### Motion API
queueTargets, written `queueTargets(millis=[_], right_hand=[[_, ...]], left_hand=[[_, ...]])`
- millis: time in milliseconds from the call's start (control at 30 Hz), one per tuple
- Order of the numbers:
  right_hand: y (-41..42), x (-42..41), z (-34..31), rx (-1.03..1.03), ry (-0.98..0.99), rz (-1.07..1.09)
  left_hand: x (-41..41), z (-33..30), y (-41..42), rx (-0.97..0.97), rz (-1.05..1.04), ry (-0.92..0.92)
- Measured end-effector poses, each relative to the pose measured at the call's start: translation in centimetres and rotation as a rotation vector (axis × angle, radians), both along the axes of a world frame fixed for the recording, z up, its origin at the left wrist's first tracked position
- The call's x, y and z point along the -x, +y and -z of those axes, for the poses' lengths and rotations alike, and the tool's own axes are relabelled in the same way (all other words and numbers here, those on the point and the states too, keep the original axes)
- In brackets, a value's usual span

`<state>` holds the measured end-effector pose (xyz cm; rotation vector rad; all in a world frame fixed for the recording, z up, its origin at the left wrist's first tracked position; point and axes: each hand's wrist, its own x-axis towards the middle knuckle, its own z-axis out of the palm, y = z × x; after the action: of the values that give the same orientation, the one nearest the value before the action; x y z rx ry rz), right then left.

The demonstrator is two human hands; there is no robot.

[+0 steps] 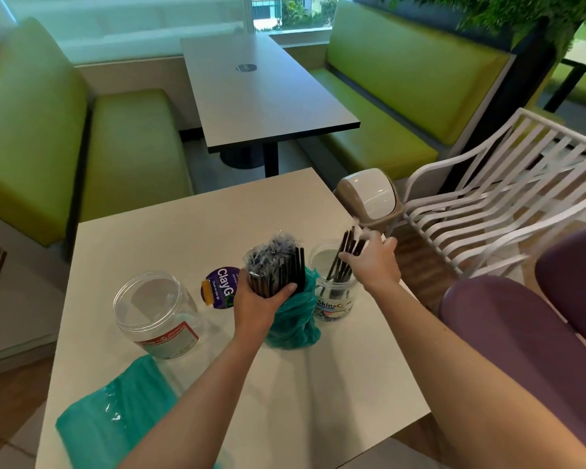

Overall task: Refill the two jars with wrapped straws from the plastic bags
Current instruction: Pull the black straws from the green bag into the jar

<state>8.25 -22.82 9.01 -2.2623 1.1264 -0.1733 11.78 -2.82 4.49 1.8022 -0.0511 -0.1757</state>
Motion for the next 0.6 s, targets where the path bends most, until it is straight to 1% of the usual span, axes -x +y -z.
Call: queueTargets(millis=[67,133,200,267,367,500,600], right_hand=[[-0.1,-0.7,-0.2,-0.061,-0.061,-0.033],[0.0,-1.7,-0.5,-0.115,-0.186,-0.05],[0.4,-2.8,-0.8,-0.252,-0.313,-0.035],[0.7,-3.8,-1.0,-0.338,-0.362,0.002],[1.0,-4.9,-0.9,-0.294,-0.284,0.01],[1.6,-5.2,-0.4,-0.204,-0.157,-0.044],[1.8,-5.3,0.3,-0.149,-0.144,-0.134]], left_hand=[[-0.1,0.1,0.0,-0.01,-0.002,-0.003],[-0.2,0.1,0.0,-0.025,0.002,0.0],[-0.3,0.2,0.0,-0.027,0.003,0.007],[-0.4,0.2,0.1,-0.031,0.001,0.016],[-0.5,0.2,0.1,-0.038,-0.004,0.026],[-0.7,0.3,0.1,-0.031,-0.001,0.03],[-0.8,0.3,0.1,-0.029,-0.003,0.032]])
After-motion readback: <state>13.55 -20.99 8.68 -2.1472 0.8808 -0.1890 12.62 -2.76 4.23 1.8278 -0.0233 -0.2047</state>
